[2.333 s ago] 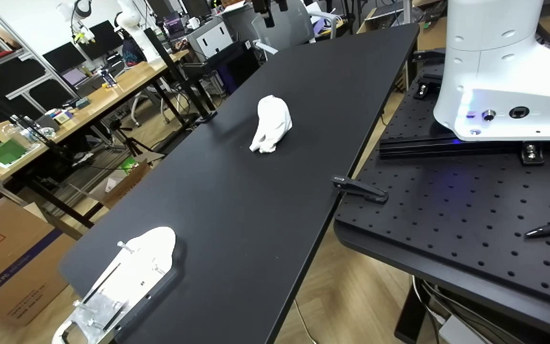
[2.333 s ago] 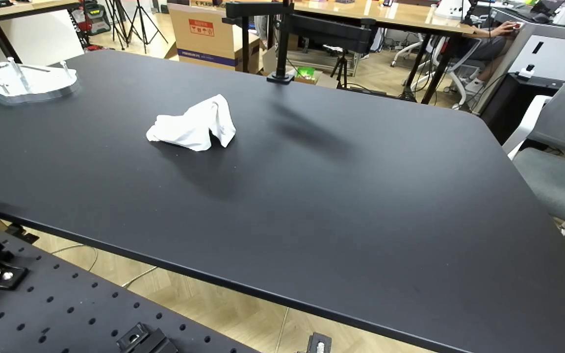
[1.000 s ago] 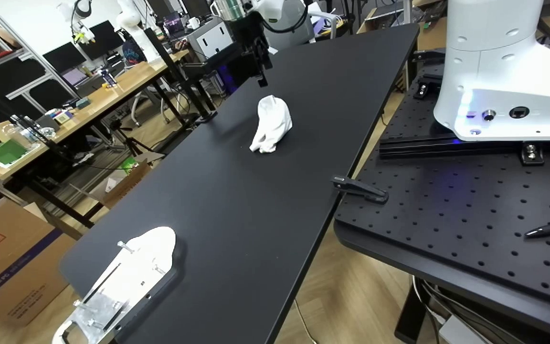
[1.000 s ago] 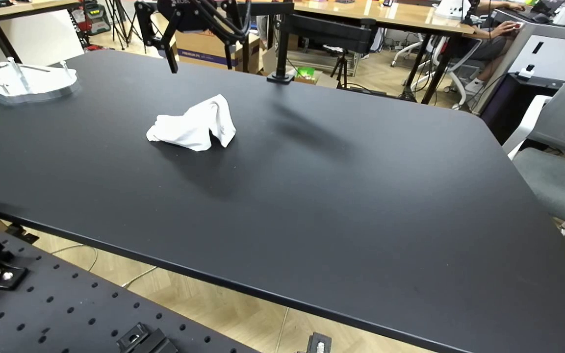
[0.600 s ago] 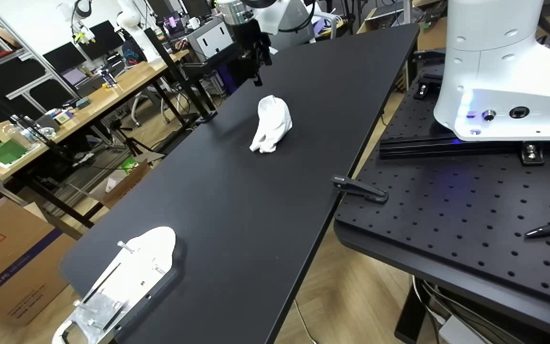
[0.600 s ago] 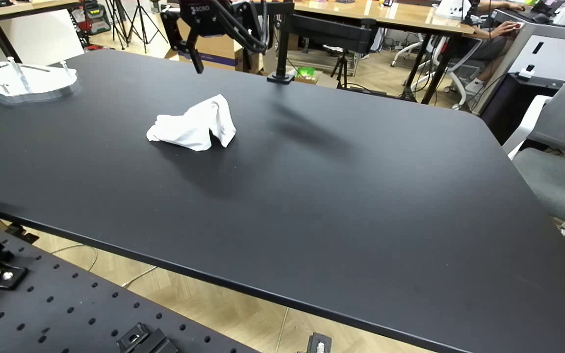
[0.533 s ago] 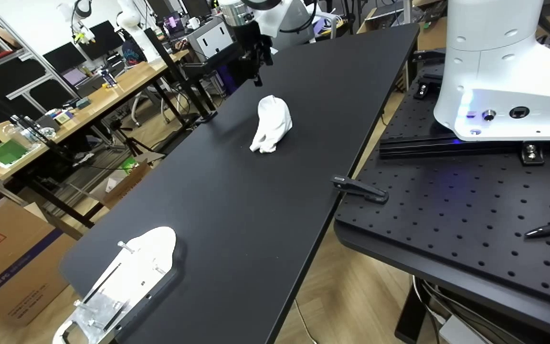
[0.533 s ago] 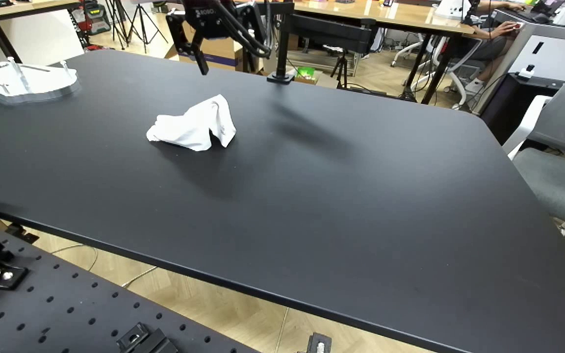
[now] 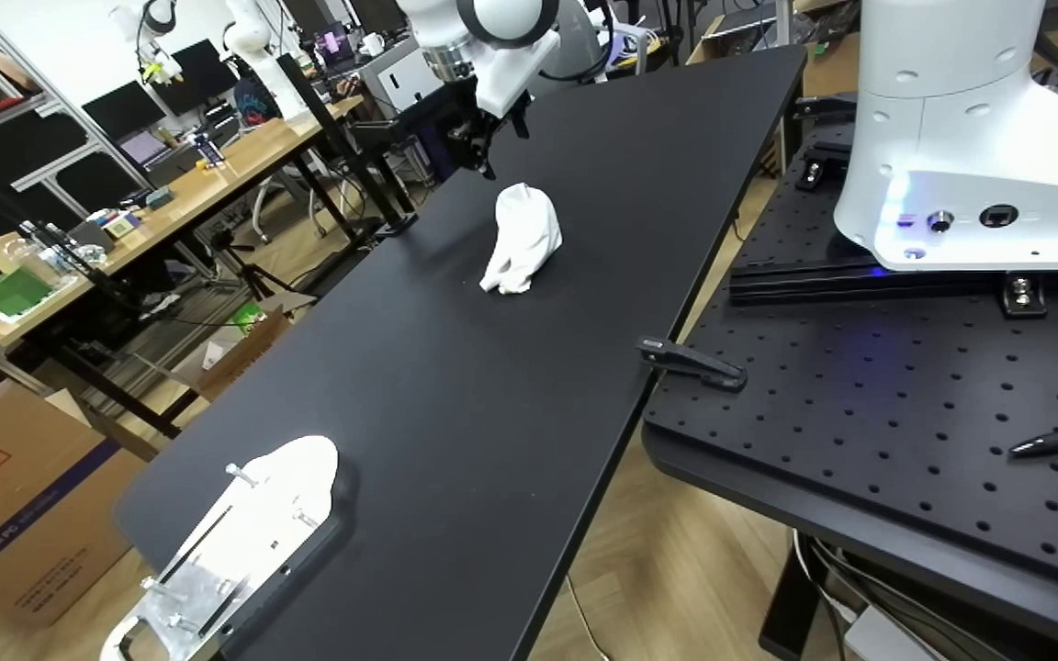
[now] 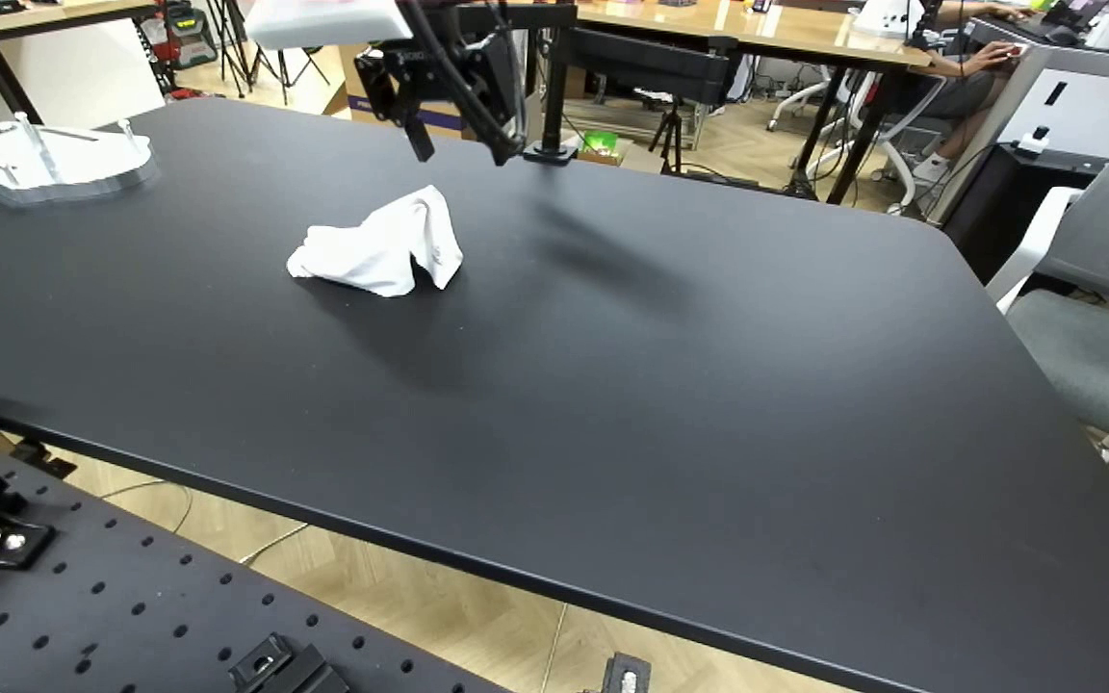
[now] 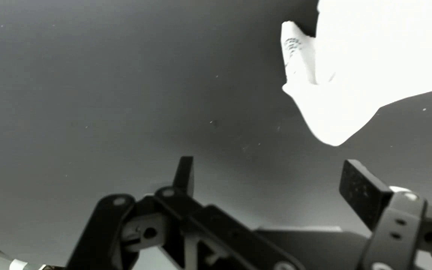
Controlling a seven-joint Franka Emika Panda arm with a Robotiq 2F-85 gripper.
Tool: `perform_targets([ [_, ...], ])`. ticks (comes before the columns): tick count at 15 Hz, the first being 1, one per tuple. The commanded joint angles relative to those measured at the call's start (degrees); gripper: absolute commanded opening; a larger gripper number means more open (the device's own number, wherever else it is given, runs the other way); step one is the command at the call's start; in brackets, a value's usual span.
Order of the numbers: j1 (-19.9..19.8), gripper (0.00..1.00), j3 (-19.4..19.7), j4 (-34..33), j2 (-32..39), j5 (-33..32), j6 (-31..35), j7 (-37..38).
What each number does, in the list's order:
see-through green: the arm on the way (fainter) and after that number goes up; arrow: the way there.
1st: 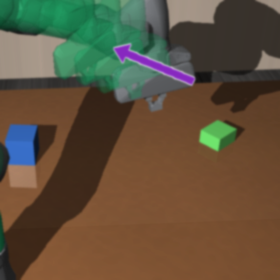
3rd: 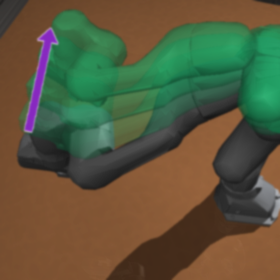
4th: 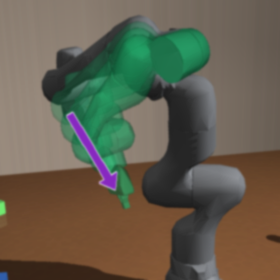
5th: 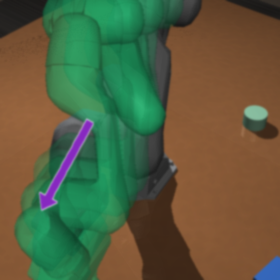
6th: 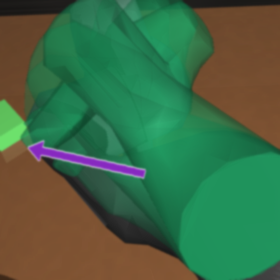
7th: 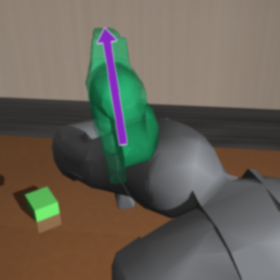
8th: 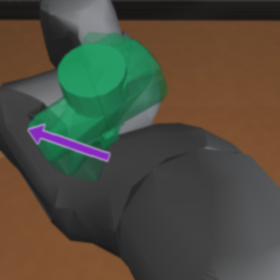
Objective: Hang the white cloth on the extended black object, take it down, and hang it again
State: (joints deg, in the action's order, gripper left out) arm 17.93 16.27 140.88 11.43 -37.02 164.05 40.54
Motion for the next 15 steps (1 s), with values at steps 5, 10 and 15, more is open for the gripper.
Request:
perform_targets([
  [5,10.3,1.00,-1.8,2.3,4.7,-0.2,-1.4,18.0],
  [10,13.6,0.73,1.1,2.3,5.1,-2.2,-1.7,24.1],
  [15,15.9,0.37,6.6,2.0,4.6,-6.2,-2.2,29.4],
])
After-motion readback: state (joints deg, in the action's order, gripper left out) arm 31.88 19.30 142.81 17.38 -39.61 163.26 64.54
